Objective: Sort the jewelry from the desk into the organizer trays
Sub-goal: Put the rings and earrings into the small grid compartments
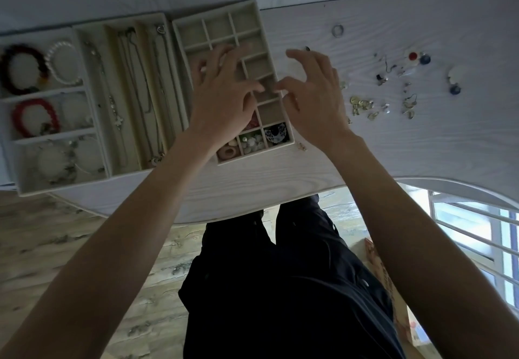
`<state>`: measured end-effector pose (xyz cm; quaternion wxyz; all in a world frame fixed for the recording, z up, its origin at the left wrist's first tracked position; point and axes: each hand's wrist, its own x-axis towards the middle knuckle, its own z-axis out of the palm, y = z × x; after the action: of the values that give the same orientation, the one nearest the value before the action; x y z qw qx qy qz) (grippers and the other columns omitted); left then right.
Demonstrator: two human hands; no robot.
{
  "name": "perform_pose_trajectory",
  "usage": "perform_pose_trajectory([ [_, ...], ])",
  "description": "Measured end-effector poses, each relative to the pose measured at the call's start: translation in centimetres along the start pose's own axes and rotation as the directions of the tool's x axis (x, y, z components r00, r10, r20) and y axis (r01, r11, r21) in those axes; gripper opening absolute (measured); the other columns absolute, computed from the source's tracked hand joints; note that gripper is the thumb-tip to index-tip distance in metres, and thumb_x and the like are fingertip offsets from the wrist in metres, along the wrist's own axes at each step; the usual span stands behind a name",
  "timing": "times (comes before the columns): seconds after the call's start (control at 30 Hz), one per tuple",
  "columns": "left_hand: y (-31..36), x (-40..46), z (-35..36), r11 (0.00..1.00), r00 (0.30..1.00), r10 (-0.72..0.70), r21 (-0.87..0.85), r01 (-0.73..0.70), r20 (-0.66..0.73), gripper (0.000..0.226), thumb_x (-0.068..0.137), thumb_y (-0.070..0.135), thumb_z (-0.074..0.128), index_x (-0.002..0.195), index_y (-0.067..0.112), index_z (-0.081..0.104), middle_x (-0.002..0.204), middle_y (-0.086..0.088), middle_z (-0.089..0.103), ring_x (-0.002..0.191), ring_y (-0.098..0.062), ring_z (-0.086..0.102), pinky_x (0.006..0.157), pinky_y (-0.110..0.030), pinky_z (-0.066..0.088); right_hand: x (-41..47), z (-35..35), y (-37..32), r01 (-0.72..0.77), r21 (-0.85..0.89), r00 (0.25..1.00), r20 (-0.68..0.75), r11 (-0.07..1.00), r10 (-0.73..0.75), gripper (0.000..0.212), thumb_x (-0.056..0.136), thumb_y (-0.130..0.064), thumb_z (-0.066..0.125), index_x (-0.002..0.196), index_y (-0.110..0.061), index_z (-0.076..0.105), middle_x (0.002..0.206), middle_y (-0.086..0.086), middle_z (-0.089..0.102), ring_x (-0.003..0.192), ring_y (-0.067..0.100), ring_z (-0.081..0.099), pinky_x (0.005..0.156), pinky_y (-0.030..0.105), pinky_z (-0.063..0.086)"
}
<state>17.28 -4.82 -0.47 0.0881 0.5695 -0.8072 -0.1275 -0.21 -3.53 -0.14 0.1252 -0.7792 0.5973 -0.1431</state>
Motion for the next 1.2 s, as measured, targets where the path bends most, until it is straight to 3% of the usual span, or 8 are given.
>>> perform_pose_trajectory([
  [0.1, 0.3, 0.1, 0.1, 0.998, 0.999, -0.002, 0.066, 0.0, 0.043, 0.026, 0.09, 0.03, 0.05, 0.099, 0.027, 0.074, 0.146, -0.001, 0.041, 0.136, -0.03, 0.03, 0.108, -0.051, 0.018, -0.5, 0.5, -0.1, 0.069, -0.067, 0.997, 0.047, 0.995, -0.066, 0.031, 0.086, -0.024, 0.044, 0.081, -0.014, 0.073, 0.13, 0.014, 0.055, 0.121, 0.039, 0.047, 0.09, 0.047, 0.042],
  [0.33, 0.7, 0.3, 0.4, 0.998, 0.994, 0.018, 0.062, -0.025, 0.107, 0.03, 0.092, 0.031, 0.048, 0.115, 0.039, 0.065, 0.154, 0.007, 0.027, 0.14, -0.03, 0.021, 0.11, -0.056, 0.015, -0.6, 1.2, -0.3, 0.021, -0.087, 0.996, 0.088, 0.996, -0.014, 0.04, 0.086, -0.028, 0.037, 0.085, -0.017, 0.076, 0.135, 0.013, 0.052, 0.124, 0.037, 0.044, 0.094, 0.045, 0.039],
  [0.43, 0.6, 0.3, 0.4, 0.998, 0.998, 0.03, 0.047, -0.032, 0.062, 0.032, 0.09, 0.031, 0.043, 0.11, 0.034, 0.069, 0.15, 0.004, 0.036, 0.137, -0.03, 0.028, 0.109, -0.056, 0.018, -0.7, 1.2, -0.3, 0.006, -0.065, 0.997, 0.078, 0.998, -0.001, 0.035, 0.085, -0.025, 0.041, 0.087, -0.017, 0.075, 0.134, 0.013, 0.052, 0.125, 0.037, 0.044, 0.093, 0.045, 0.04],
  [0.57, 0.5, 0.6, 0.2, 0.998, 0.998, -0.055, -0.021, 0.055, -0.016, 0.036, 0.088, 0.03, 0.039, 0.104, 0.022, 0.069, 0.139, -0.002, 0.049, 0.133, -0.029, 0.035, 0.107, -0.048, 0.019, -0.9, 1.1, -0.4, -0.015, -0.024, 1.0, 0.024, 1.0, 0.016, 0.028, 0.084, -0.019, 0.045, 0.085, -0.012, 0.071, 0.13, 0.016, 0.054, 0.122, 0.037, 0.046, 0.089, 0.045, 0.044],
  [0.77, 0.4, 1.7, 0.6, 0.999, 0.994, -0.05, -0.013, 0.052, 0.094, 0.029, 0.093, 0.024, 0.049, 0.116, 0.025, 0.066, 0.149, 0.0, 0.037, 0.14, -0.029, 0.022, 0.111, -0.049, 0.013, -0.9, 0.9, -0.5, -0.019, -0.037, 0.999, 0.045, 0.999, 0.021, 0.035, 0.085, -0.021, 0.038, 0.084, -0.007, 0.07, 0.13, 0.018, 0.053, 0.121, 0.039, 0.046, 0.087, 0.046, 0.045],
  [0.97, 0.2, 2.0, 0.4, 1.0, 0.998, -0.016, 0.007, 0.016, 0.063, 0.024, 0.095, 0.029, 0.051, 0.111, 0.03, 0.069, 0.149, 0.004, 0.037, 0.138, -0.031, 0.025, 0.109, -0.05, 0.015, -1.0, 1.1, -0.7, -0.019, -0.064, 0.998, 0.063, 0.998, 0.023, 0.038, 0.086, -0.024, 0.037, 0.082, -0.007, 0.071, 0.131, 0.017, 0.053, 0.122, 0.039, 0.046, 0.087, 0.046, 0.044],
  [1.07, 0.4, 2.0, 0.4, 0.999, 0.997, -0.001, 0.039, -0.002, 0.078, 0.026, 0.096, 0.031, 0.049, 0.113, 0.03, 0.068, 0.149, 0.003, 0.037, 0.138, -0.031, 0.025, 0.11, -0.051, 0.016, -1.1, 1.0, -0.6, -0.034, -0.018, 0.996, 0.082, 0.999, 0.035, 0.03, 0.086, -0.02, 0.044, 0.088, -0.007, 0.071, 0.132, 0.018, 0.051, 0.124, 0.039, 0.044, 0.09, 0.048, 0.044],
  [1.2, 1.2, 1.4, 0.6, 0.999, 0.998, -0.012, 0.039, 0.015, -0.064, 0.025, 0.094, 0.025, 0.049, 0.11, 0.023, 0.068, 0.133, -0.004, 0.054, 0.129, -0.031, 0.04, 0.106, -0.048, 0.027, -2.1, -0.3, 0.3, 0.002, 0.112, 1.0, -0.018, 0.994, 0.0, 0.023, 0.084, -0.01, 0.051, 0.097, -0.01, 0.071, 0.126, 0.016, 0.056, 0.119, 0.034, 0.049, 0.092, 0.043, 0.046],
])
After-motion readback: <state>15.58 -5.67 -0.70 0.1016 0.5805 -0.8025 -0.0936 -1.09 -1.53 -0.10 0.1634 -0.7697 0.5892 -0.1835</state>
